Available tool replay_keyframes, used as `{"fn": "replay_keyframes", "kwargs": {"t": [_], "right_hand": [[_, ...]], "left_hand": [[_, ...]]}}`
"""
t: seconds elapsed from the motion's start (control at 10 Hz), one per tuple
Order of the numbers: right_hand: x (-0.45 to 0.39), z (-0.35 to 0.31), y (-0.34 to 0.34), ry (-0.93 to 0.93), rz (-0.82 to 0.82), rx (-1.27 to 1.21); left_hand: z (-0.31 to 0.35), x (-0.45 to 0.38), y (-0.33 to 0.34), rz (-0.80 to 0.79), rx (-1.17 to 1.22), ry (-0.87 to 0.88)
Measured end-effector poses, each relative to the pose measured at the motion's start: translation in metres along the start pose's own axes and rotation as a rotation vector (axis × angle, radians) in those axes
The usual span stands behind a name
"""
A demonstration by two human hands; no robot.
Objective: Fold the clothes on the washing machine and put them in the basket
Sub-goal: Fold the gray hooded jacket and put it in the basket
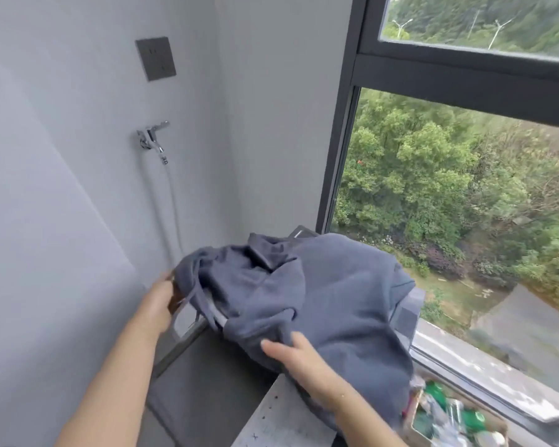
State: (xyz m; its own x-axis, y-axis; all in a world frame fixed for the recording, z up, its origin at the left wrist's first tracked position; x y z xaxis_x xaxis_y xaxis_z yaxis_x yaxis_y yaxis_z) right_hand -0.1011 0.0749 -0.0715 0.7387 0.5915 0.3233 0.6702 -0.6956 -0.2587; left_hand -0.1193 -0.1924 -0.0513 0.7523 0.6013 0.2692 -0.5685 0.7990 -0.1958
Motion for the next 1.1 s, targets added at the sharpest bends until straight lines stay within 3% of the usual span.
{"fn": "replay_keyframes", "kwargs": {"t": [0.1, 0.2, 0.3, 0.4, 0.5, 0.6, 0.7, 0.8, 0.9, 1.0, 1.1], "right_hand": [[0.006, 0.050, 0.077, -0.019, -0.348, 0.708], [0.003, 0.073, 0.069, 0.019, -0.271, 0.738], [0.000, 0.086, 0.053, 0.082, -0.163, 0.561], [0.000, 0.095, 0.018, 0.153, 0.125, 0.528], [0.011, 0.115, -0.007, 0.252, 0.311, 0.473], [0.019, 0.132, -0.006, 0.232, 0.262, 0.561], [0.022, 0.140, 0.002, 0.194, 0.162, 0.646], [0.021, 0.137, 0.012, 0.201, 0.081, 0.783], [0.021, 0.131, 0.027, 0.206, 0.012, 0.838], [0.026, 0.128, 0.049, 0.230, -0.046, 0.607], [0.034, 0.124, 0.084, 0.240, -0.108, 0.414]], "left_hand": [[-0.105, 0.027, -0.035, 0.159, 0.410, -0.422], [-0.111, 0.027, -0.019, 0.118, 0.240, -0.342], [-0.105, 0.048, 0.002, 0.076, 0.031, -0.129], [-0.104, 0.068, 0.046, -0.027, -0.182, 0.028], [-0.115, 0.085, 0.091, -0.159, -0.430, -0.107], [-0.127, 0.092, 0.103, -0.100, -0.740, -0.065], [-0.130, 0.093, 0.105, -0.037, -0.810, 0.101], [-0.127, 0.094, 0.084, 0.040, -0.609, 0.152], [-0.139, 0.098, 0.031, 0.301, -0.158, 0.041], [-0.183, 0.110, -0.015, 0.527, 0.324, -0.293], [-0.207, 0.133, -0.039, 0.631, 0.615, -0.478]]}}
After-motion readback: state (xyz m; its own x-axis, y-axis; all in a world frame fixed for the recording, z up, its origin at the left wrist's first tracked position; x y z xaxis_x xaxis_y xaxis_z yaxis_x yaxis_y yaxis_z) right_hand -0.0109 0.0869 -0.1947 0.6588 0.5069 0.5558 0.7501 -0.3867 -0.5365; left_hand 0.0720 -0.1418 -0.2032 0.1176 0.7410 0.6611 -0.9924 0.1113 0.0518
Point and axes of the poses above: each hand's wrist, its own x-axis away from the middle knuckle, its own y-axis out of the palm, z = x × y, the point moved 5 cm from there along -x, towards the middle knuckle, and after that the axes turned 14 degrees about x, right-handed, at the moved point
